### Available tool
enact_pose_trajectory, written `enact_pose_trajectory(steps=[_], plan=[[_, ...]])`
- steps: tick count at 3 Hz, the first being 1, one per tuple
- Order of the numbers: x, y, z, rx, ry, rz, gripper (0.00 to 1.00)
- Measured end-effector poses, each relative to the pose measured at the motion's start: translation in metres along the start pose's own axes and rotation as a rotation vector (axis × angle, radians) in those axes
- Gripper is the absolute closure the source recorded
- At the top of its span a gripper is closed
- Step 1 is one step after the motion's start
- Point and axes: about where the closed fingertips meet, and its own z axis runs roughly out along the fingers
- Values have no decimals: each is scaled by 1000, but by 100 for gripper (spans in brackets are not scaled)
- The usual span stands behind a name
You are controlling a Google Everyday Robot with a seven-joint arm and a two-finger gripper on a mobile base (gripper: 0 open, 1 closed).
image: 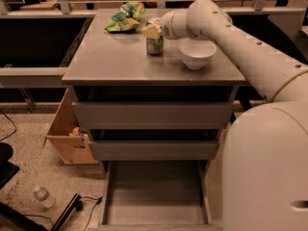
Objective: Place green can into bottom drawer
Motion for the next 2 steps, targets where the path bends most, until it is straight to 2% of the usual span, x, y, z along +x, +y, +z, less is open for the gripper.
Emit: enact_pose_trajectory(steps=[2], plan=[[0,0,0,0,0,-1,96]])
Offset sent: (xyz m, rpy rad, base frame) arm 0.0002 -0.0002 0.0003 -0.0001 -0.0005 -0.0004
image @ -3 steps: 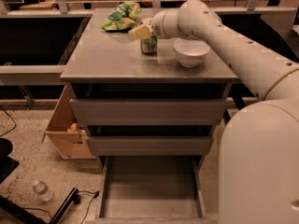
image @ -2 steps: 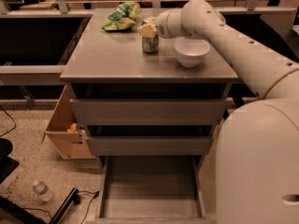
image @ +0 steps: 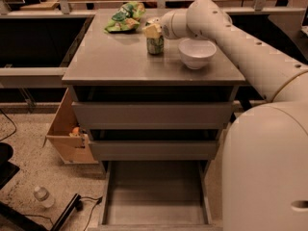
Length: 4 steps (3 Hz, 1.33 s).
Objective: Place green can into bottom drawer
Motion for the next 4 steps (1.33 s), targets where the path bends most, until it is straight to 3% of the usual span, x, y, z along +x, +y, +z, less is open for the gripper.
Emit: enact_pose_trajectory(steps=[1,2,3,4], plan=[[-14,7,-6,-20,-10,-24,100],[-40,17,-40,-16,-51,-72,100],[-56,42,-92,3,-75,-102,100],[-59,62,-149,57,-102,-104,100]])
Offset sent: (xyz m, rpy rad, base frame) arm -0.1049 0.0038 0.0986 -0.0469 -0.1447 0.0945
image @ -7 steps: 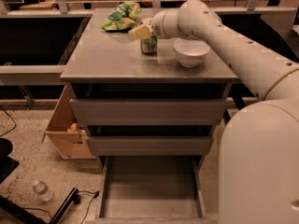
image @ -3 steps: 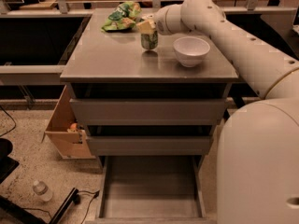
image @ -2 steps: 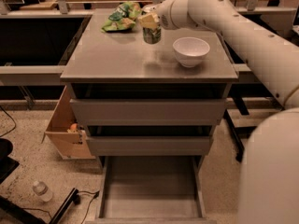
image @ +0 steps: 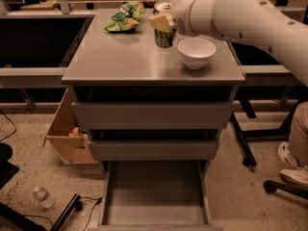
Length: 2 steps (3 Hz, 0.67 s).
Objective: Place green can into bottom drawer
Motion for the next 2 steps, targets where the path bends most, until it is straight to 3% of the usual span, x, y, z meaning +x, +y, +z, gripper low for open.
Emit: enact_pose_trajectory(steps=[1,2], plan=[[18,20,-45,40,5,-17,100],[50,31,-66,51,1,-27,100]])
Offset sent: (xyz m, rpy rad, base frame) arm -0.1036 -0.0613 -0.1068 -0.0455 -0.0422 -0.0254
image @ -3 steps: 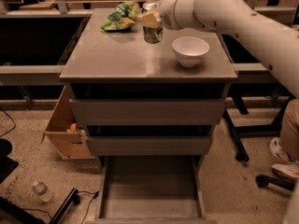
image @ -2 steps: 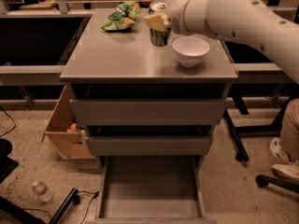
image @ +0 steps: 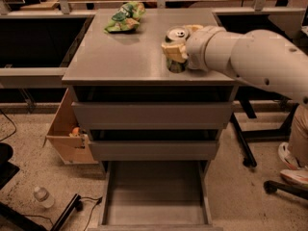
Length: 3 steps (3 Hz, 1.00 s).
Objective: Place green can into bottom drawer
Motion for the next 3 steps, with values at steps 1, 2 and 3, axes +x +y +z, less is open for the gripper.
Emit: enact_pose_trajectory(steps=[1,2,3], plan=[[74,8,-5,-31,-2,-4,100],[74,8,-5,-31,-2,-4,100],[85,28,-14,-45,7,28,100]])
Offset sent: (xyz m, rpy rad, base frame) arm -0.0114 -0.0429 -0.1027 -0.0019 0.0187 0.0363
